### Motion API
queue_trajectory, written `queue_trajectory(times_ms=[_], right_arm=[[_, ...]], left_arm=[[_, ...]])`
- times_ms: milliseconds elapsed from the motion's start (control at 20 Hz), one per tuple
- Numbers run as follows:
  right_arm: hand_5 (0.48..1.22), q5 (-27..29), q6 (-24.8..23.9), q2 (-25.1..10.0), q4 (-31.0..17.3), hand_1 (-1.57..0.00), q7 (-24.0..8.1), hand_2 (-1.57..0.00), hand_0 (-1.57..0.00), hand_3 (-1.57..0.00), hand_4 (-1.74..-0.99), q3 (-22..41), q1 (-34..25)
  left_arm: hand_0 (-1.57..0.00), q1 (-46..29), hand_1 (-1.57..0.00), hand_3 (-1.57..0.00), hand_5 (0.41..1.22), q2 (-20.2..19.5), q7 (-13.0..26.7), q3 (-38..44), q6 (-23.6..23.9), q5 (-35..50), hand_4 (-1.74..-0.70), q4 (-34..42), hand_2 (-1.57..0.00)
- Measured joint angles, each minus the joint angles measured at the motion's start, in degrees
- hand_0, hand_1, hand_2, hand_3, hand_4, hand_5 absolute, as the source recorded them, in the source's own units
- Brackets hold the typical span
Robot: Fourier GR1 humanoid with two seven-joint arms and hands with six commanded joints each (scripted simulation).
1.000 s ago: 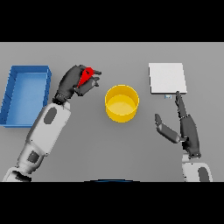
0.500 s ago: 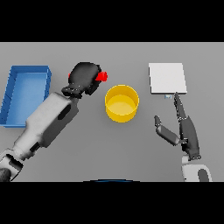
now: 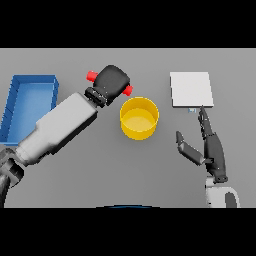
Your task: Pick up the red beaker and tilt it to pour out 1 green nut into yellow bowl. Pick up the yellow bowl and place it on the metallic measuring scale.
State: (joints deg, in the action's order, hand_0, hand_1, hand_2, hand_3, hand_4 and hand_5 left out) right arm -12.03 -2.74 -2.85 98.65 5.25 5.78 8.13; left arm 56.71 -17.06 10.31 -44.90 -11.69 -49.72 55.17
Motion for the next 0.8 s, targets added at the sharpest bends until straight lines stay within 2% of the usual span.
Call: queue_trajectory(times_ms=[200, 450, 800], right_arm=[[0.644, 1.3, 0.4, 0.2, -0.1, 0.0, 0.5, 0.0, 0.0, 0.0, -1.29, -0.4, 0.4], [0.627, 0.3, -0.5, 0.5, -0.5, 0.0, 0.4, 0.0, 0.0, 0.0, -1.288, -0.4, 0.1], [0.583, -1.2, -1.5, 0.4, -1.1, 0.0, -0.2, 0.0, 0.0, 0.0, -1.25, -0.3, 0.4]], left_arm=[[-1.57, 3.9, -1.57, -1.49, 1.219, 0.6, -3.9, -6.5, -2.6, -3.8, -1.73, -2.8, -1.57], [-1.57, 7.9, -1.57, -1.55, 1.22, 1.8, -4.6, -13.6, -6.2, -8.2, -1.74, -5.8, -1.57], [-1.57, 13.6, -1.57, -1.57, 1.221, 1.3, -8.3, -20.4, -7.6, -11.9, -1.74, -7.5, -1.57]])
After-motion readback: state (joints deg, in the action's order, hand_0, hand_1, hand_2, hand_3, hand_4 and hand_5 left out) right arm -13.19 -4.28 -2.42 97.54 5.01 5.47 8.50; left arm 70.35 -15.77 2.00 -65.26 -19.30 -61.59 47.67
